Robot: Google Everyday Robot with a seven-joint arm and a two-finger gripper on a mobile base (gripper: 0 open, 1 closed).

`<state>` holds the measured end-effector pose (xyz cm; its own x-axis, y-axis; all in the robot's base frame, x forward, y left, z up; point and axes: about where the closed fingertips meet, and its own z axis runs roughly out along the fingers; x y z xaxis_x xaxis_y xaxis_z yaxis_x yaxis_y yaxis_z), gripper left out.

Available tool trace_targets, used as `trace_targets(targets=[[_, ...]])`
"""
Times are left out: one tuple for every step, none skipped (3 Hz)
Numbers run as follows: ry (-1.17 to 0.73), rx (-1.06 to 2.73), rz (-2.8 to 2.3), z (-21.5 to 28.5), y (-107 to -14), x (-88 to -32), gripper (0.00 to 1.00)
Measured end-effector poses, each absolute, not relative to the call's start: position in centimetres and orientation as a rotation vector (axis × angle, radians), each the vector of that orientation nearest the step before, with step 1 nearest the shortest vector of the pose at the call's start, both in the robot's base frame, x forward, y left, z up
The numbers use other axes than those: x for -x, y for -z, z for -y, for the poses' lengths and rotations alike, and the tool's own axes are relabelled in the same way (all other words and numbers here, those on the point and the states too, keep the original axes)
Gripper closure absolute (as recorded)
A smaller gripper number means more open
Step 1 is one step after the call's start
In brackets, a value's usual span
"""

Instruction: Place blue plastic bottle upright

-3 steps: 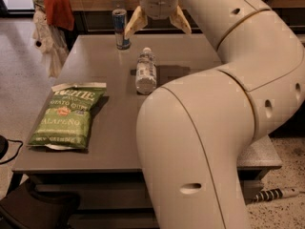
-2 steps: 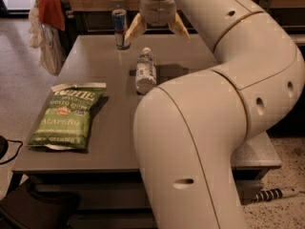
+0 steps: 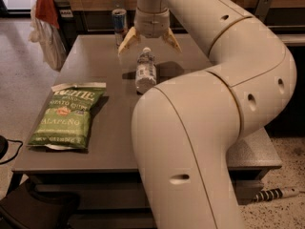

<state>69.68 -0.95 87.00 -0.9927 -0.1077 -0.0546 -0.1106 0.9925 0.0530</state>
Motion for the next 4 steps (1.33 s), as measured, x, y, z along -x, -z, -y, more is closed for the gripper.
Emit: trace_targets(targets=[[-0.117,0.184,-3.134,0.5,-85.7,-68.5,0.0],[-0.146,0.207,-3.176,-0.3,-84.0,-67.3,0.0],[-0.119,0.226,-3.163,-0.6,-82.4,-66.9,0.02],[-0.136,0.224,-3.143,-1.0,-82.2,-67.6,0.31]])
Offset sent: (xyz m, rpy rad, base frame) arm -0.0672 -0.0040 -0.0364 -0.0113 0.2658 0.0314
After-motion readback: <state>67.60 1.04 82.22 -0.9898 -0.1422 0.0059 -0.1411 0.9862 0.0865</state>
